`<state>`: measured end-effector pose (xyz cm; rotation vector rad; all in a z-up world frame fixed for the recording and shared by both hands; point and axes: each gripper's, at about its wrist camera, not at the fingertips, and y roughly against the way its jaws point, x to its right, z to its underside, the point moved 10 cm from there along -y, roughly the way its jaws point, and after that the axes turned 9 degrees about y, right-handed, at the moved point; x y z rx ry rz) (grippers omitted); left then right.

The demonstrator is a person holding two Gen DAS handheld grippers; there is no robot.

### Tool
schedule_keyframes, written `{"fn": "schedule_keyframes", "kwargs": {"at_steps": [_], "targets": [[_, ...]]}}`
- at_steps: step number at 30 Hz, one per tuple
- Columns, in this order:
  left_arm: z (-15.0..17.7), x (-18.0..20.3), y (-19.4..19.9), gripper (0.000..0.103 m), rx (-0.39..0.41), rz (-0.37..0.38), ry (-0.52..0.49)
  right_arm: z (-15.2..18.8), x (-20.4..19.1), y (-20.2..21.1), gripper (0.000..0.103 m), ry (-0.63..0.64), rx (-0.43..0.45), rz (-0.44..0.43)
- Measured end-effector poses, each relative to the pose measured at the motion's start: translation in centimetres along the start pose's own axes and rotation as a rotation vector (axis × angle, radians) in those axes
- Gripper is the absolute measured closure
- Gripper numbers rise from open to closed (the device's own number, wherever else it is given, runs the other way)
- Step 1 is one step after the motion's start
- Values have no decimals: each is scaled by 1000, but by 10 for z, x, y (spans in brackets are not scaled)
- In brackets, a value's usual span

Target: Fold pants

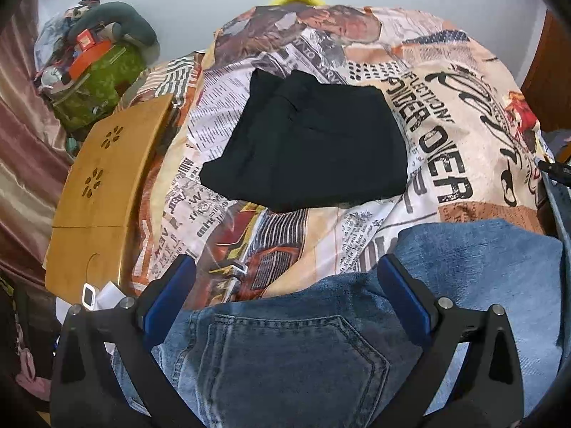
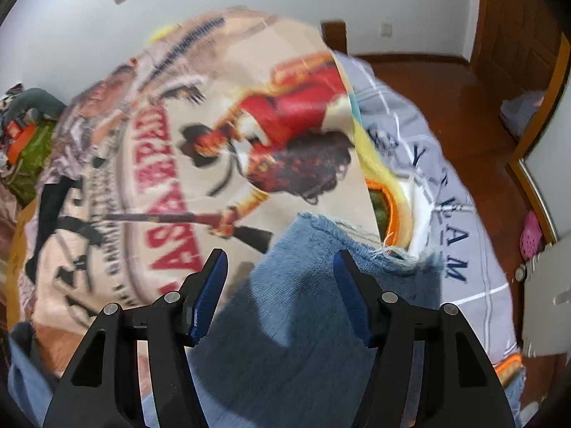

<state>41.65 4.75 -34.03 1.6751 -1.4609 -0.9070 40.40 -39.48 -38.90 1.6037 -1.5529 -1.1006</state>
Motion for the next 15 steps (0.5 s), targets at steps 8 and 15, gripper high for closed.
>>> {"fn": "schedule_keyframes", "kwargs": {"at_steps": [8, 15], "targets": [[9, 12, -8, 1, -30, 16, -13, 12, 4, -8, 80, -66, -16, -57], [18, 27, 8, 1, -42, 45, -49, 14, 15, 23, 97, -46, 34, -25]]}}
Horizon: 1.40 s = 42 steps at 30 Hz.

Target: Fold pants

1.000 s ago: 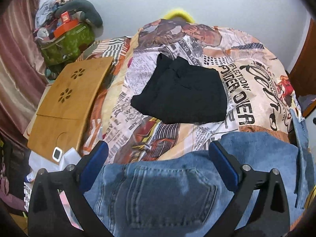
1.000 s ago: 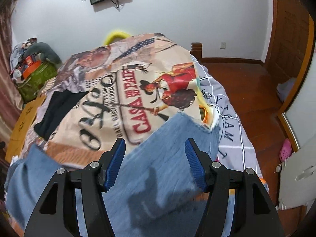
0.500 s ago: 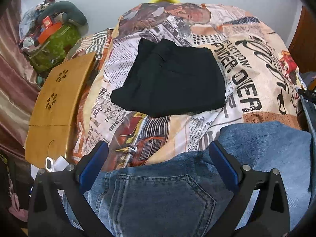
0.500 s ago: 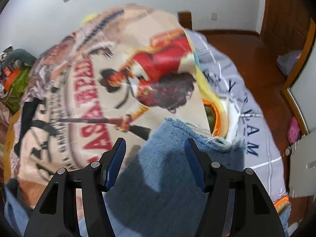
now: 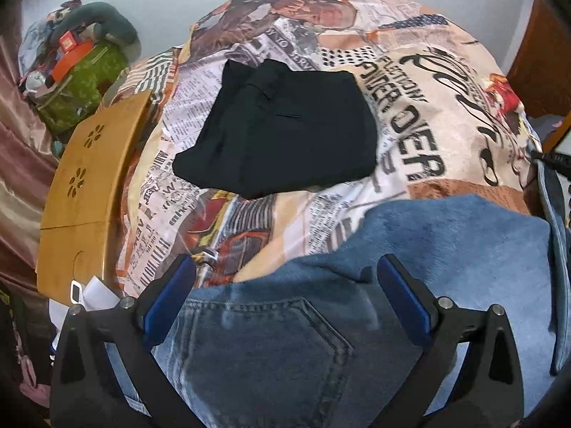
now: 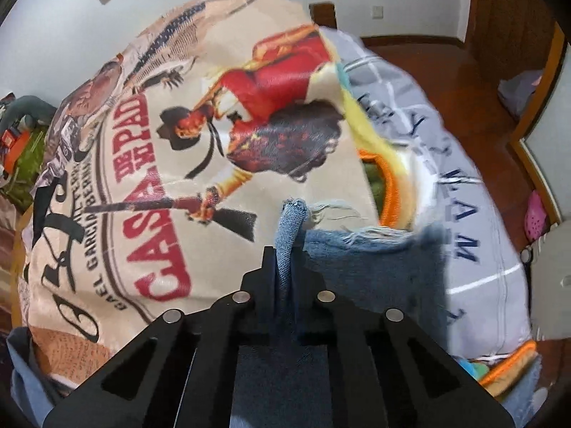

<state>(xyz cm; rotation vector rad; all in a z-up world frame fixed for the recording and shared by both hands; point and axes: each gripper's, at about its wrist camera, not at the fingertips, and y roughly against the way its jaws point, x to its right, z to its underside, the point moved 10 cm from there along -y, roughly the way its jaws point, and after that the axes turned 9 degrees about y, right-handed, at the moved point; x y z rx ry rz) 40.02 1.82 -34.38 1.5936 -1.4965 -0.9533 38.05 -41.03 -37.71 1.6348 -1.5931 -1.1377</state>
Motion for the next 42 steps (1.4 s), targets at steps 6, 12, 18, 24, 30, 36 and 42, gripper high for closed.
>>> {"fn": "schedule_keyframes", "kwargs": {"at_steps": [6, 12, 18, 24, 30, 36, 42], "targets": [[12, 25, 17, 1, -7, 37, -56, -13, 25, 84, 98, -32, 142, -8], [26, 69, 30, 1, -24, 98, -133, -20, 54, 178, 98, -65, 305, -15], [40, 124, 41, 1, -58, 167, -217, -7, 78, 254, 98, -74, 429, -14], [69, 167, 44, 0, -79, 178, -333, 34, 92, 245, 98, -85, 379, 6], [87, 178, 43, 0, -84, 169, -370, 98, 123, 204, 98, -155, 262, 21], [90, 177, 43, 0, -94, 184, -338, 157, 138, 163, 97, -231, 155, 40], [92, 177, 45, 0, -73, 185, -334, 174, 145, 158, 93, -223, 112, 95]]}}
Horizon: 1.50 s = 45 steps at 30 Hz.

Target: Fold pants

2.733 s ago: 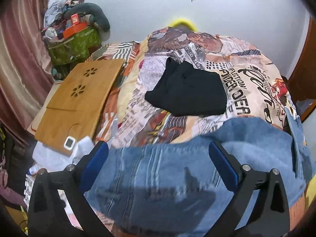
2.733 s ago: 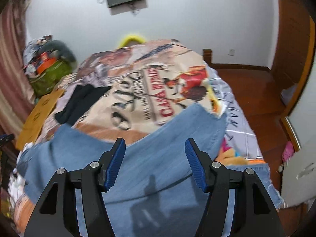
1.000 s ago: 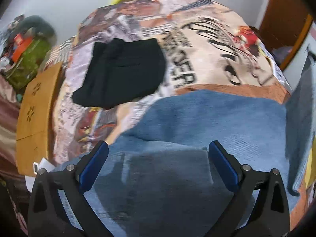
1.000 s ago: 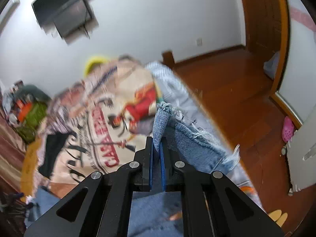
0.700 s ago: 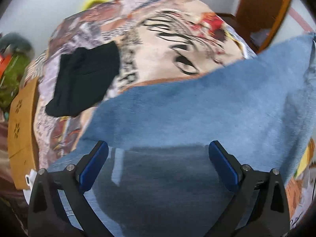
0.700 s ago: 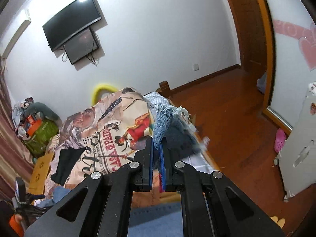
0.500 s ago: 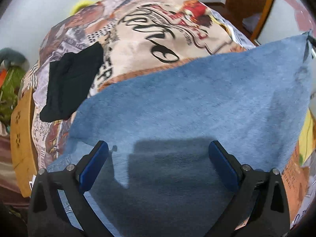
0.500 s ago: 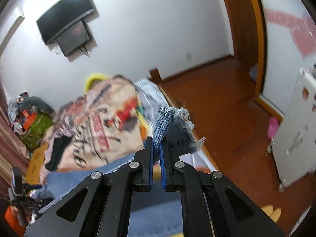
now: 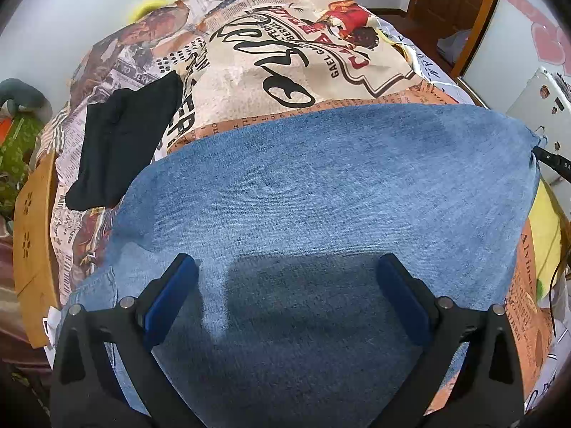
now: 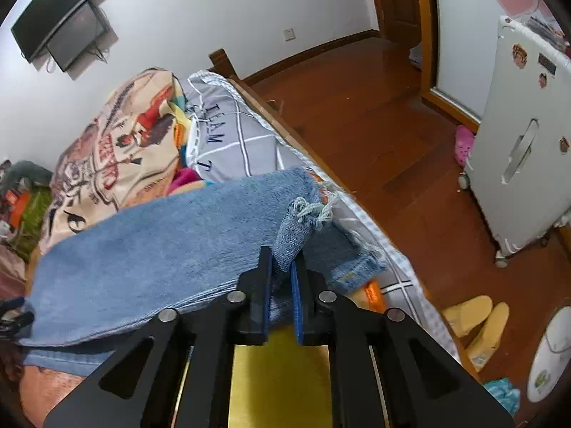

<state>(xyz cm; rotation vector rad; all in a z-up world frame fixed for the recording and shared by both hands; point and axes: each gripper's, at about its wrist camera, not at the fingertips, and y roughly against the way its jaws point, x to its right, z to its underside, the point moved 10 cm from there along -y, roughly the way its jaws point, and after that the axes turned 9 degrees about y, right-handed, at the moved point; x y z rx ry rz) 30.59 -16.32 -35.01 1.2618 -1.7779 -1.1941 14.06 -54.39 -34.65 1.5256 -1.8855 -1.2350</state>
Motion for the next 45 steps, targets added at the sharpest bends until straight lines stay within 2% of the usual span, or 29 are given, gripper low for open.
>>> {"fn": "schedule_keyframes", "kwargs": {"at_steps": [7, 8, 12, 19, 25, 28, 31, 37, 41, 45], "targets": [[4, -1, 4, 0, 9, 17, 17, 3, 2, 15, 74, 134, -60, 153], [4, -1, 5, 0, 11, 17, 15, 2, 1, 20, 72, 150, -56, 164], [3, -7, 16, 0, 46, 4, 11, -10, -15, 42, 54, 183, 9, 157], [-13, -56, 60, 0, 167, -22, 123, -33, -96, 58, 51, 301, 81, 30], [-13, -134, 98, 0, 254, -96, 256, -50, -187, 57, 48, 463, 131, -85], [-6, -176, 108, 1, 274, -142, 325, -53, -230, 55, 46, 522, 146, -157], [6, -223, 113, 0, 280, -187, 407, -53, -274, 49, 46, 592, 149, -208], [37, -302, 112, 1, 283, -219, 563, -48, -357, 32, 46, 736, 130, -305], [54, -337, 104, 1, 279, -209, 619, -40, -406, 14, 46, 814, 101, -359], [75, -364, 83, 6, 229, -229, 648, -27, -443, -5, 46, 873, 55, -406]]}}
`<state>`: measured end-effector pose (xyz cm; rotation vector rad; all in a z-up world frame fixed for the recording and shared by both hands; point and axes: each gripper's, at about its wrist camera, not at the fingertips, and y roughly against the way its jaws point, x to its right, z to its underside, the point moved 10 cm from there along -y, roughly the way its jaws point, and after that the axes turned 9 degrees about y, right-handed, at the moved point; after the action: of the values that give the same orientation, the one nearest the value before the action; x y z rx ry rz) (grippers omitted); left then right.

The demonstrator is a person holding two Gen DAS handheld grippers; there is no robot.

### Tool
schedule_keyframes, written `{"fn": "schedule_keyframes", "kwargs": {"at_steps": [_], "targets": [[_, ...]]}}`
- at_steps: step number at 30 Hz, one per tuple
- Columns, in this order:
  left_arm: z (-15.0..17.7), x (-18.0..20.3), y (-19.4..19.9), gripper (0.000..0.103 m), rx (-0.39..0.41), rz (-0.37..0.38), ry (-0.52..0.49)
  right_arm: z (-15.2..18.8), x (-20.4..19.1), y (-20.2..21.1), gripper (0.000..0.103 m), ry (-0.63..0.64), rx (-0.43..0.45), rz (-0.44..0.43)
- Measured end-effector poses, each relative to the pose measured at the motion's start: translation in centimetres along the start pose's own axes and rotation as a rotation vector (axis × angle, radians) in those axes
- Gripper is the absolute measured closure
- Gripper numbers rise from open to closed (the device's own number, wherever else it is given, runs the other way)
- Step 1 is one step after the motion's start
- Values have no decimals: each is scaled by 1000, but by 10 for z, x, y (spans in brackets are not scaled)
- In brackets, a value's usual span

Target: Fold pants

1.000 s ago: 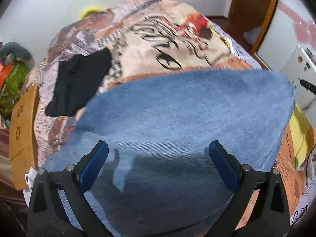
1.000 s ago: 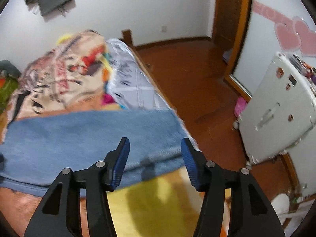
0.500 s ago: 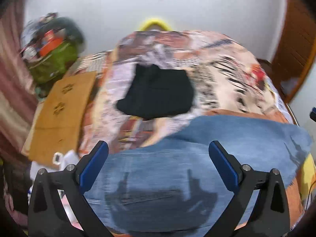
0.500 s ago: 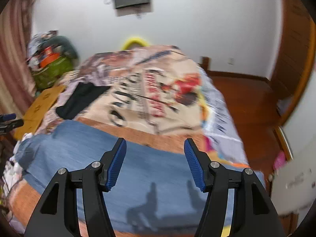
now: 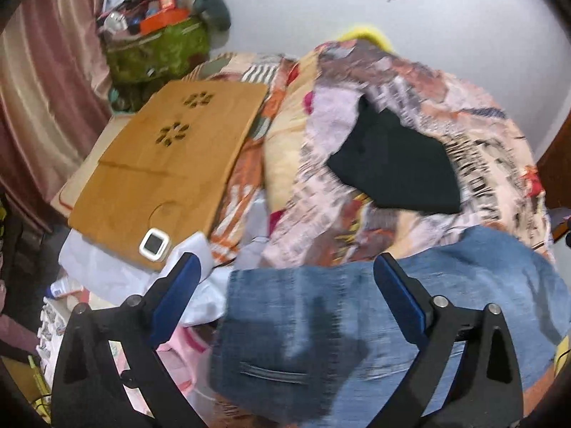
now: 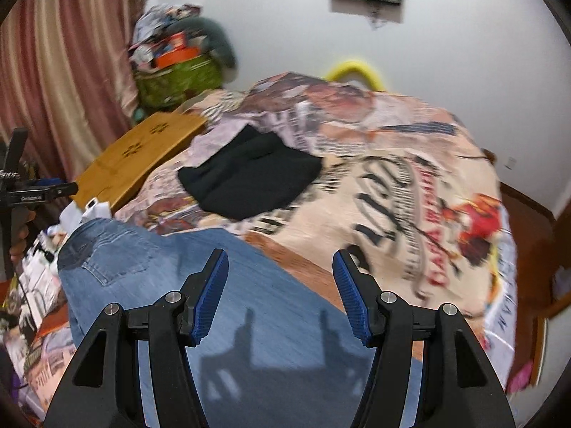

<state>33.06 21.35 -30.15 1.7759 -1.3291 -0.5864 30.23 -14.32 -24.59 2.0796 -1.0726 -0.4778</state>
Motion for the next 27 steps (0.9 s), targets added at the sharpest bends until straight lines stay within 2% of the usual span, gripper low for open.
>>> {"fn": "schedule_keyframes", "kwargs": {"at_steps": [3, 6, 8, 10, 15, 21, 22, 26, 27], "targets": [[10, -19, -24, 11, -56, -20, 11, -7, -15, -26, 46, 22, -32, -48], [26, -33, -51, 24, -144, -21, 50, -12, -27, -49, 46, 32, -65, -91], [39, -33, -65, 33, -198, -3, 58, -13, -34, -65, 46, 47, -84, -114], [49, -25, -74, 37, -234, 21, 45, -13, -40, -79, 46, 63, -107, -131], [61, -2, -82, 41, -251, 61, -20, -8, -52, -112, 47, 79, -178, -193], [81, 3, -98, 42, -280, 28, -64, 0, -58, -145, 61, 66, -270, -241], [83, 2, -98, 42, -266, 22, -72, 3, -60, -149, 67, 66, -293, -254], [86, 2, -94, 42, -226, -5, -101, 7, -64, -153, 72, 85, -323, -279], [86, 1, -95, 42, -221, -7, -101, 8, -64, -152, 76, 86, -326, -278]]}}
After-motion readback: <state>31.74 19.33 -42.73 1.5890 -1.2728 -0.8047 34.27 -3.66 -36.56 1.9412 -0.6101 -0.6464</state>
